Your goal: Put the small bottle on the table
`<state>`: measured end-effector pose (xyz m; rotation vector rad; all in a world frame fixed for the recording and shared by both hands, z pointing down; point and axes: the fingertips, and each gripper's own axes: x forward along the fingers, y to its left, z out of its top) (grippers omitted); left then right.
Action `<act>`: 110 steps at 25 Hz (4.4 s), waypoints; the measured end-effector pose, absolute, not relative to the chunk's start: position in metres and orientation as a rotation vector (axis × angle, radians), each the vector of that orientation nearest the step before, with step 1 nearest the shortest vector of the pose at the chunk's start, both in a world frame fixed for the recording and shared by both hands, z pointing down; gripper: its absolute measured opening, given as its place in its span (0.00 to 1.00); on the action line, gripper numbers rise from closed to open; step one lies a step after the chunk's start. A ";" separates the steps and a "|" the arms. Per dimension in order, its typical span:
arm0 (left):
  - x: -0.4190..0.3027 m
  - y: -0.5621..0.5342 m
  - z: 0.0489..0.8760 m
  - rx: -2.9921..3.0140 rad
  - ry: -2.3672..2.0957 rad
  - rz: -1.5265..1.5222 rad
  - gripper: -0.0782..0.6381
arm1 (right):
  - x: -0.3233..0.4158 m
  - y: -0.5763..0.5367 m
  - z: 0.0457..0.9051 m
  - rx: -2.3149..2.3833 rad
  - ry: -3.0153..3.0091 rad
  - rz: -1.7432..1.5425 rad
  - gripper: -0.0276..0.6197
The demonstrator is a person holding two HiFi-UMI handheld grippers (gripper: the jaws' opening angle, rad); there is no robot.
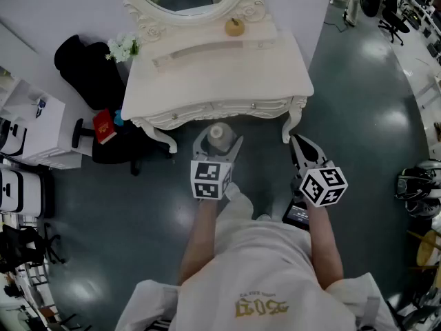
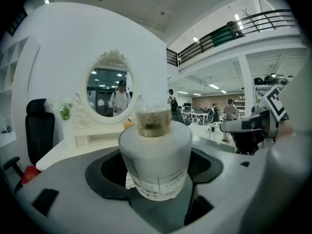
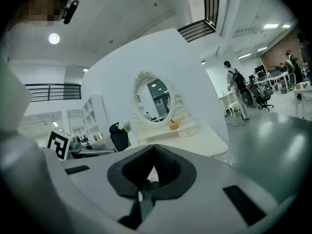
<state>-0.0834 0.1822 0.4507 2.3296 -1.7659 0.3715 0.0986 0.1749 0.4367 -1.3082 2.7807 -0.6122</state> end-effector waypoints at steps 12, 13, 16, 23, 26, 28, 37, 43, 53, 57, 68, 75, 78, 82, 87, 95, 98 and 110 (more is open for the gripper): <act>-0.074 0.191 0.451 2.330 -1.763 0.358 0.61 | 0.110 0.185 0.430 -1.295 2.750 -0.600 0.06; -0.074 0.192 0.452 2.327 -1.761 0.360 0.61 | 0.111 0.186 0.431 -1.296 2.747 -0.607 0.06; -0.072 0.193 0.454 2.318 -1.760 0.365 0.61 | 0.116 0.188 0.435 -1.312 2.745 -0.622 0.06; -0.067 0.195 0.459 2.291 -1.752 0.386 0.61 | 0.128 0.186 0.443 -1.332 2.723 -0.673 0.06; -0.071 0.184 0.462 2.279 -1.749 0.385 0.61 | 0.123 0.177 0.448 -1.329 2.739 -0.686 0.06; -0.073 0.173 0.465 2.272 -1.746 0.374 0.61 | 0.122 0.167 0.451 -1.334 2.745 -0.693 0.06; -0.078 0.064 0.491 2.280 -1.685 0.394 0.61 | 0.114 0.063 0.473 -1.379 2.735 -0.729 0.06; -0.086 -0.034 0.488 2.328 -1.648 0.438 0.61 | 0.094 -0.031 0.471 -1.395 2.734 -0.737 0.06; -0.105 -0.154 0.502 2.350 -1.572 0.484 0.60 | 0.074 -0.148 0.493 -1.480 2.751 -0.773 0.06; -0.109 -0.177 0.510 2.346 -1.553 0.468 0.60 | 0.072 -0.173 0.502 -1.517 2.823 -0.720 0.06; -0.105 -0.199 0.522 2.353 -1.507 0.486 0.60 | 0.082 -0.195 0.491 -1.546 2.835 -0.687 0.06; -0.108 -0.214 0.525 2.338 -1.516 0.492 0.60 | 0.078 -0.211 0.496 -1.526 2.849 -0.702 0.06; -0.109 -0.223 0.529 2.329 -1.514 0.502 0.60 | 0.075 -0.218 0.503 -1.519 2.859 -0.728 0.06; -0.107 -0.229 0.538 2.316 -1.504 0.520 0.60 | 0.075 -0.224 0.509 -1.513 2.866 -0.754 0.06; -0.110 -0.234 0.554 2.291 -1.494 0.555 0.60 | 0.075 -0.232 0.517 -1.519 2.874 -0.780 0.06; -0.107 -0.240 0.580 2.269 -1.449 0.633 0.60 | 0.074 -0.245 0.536 -1.522 2.888 -0.847 0.06; -0.105 -0.246 0.593 2.265 -1.435 0.650 0.60 | 0.073 -0.251 0.546 -1.521 2.895 -0.878 0.06; -0.090 -0.273 0.627 2.266 -1.387 0.697 0.60 | 0.076 -0.270 0.573 -1.566 2.915 -0.927 0.06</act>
